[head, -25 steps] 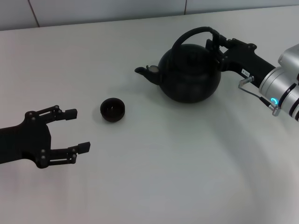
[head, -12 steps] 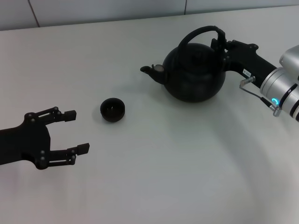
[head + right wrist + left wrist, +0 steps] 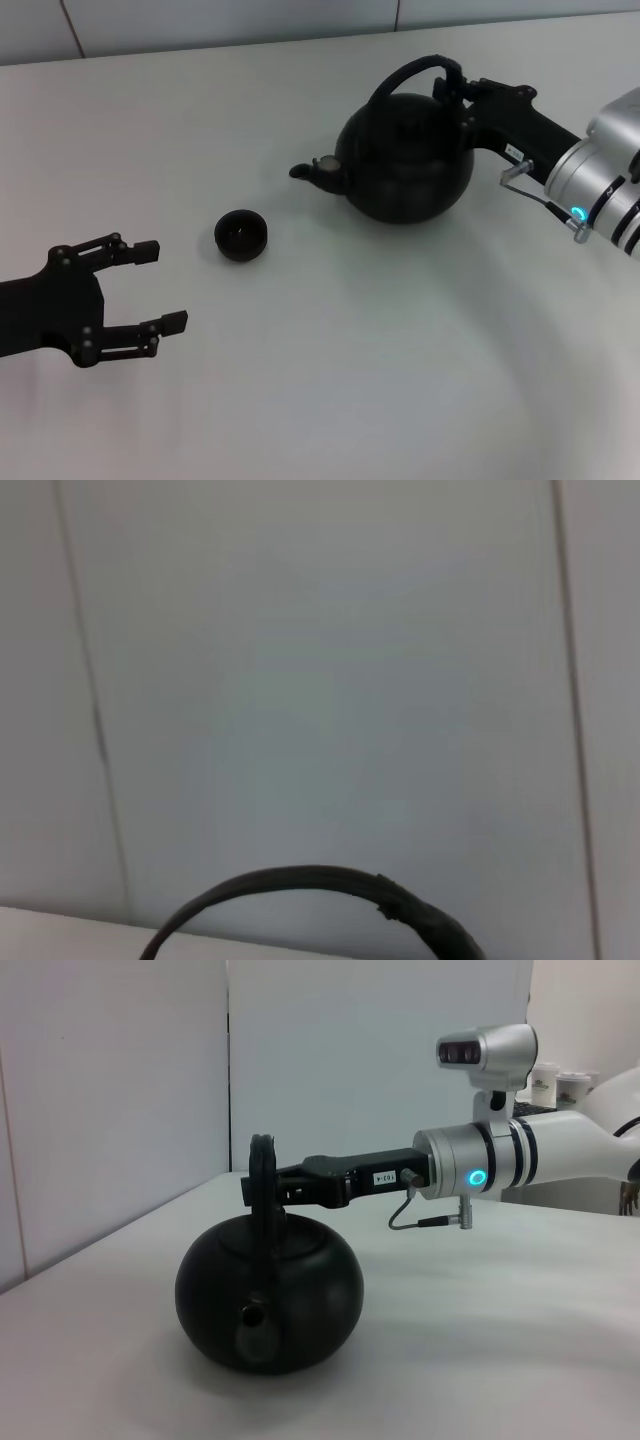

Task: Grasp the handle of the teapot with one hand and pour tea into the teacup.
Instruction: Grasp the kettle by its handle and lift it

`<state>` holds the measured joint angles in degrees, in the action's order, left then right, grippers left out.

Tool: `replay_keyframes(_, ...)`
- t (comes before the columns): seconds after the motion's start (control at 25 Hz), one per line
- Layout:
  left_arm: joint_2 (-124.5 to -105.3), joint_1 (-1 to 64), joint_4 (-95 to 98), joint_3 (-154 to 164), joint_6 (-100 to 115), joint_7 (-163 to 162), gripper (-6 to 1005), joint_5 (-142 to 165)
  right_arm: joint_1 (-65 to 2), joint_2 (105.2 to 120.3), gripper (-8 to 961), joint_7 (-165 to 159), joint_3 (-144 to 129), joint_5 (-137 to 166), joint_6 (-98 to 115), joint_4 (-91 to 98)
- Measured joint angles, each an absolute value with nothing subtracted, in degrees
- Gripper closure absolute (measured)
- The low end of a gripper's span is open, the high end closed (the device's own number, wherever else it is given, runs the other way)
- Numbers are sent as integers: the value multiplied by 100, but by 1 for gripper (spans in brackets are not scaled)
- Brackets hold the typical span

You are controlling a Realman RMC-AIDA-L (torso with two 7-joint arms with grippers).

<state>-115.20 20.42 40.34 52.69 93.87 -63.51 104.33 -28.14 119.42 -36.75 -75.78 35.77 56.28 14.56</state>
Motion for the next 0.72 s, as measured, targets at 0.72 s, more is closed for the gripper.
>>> replay_keyframes(0.72, -11513, 1980, 4035, 5284, 9387, -6373, 140, 10432, -2809, 11917, 838, -3683, -7976, 4315, 5192, 2407)
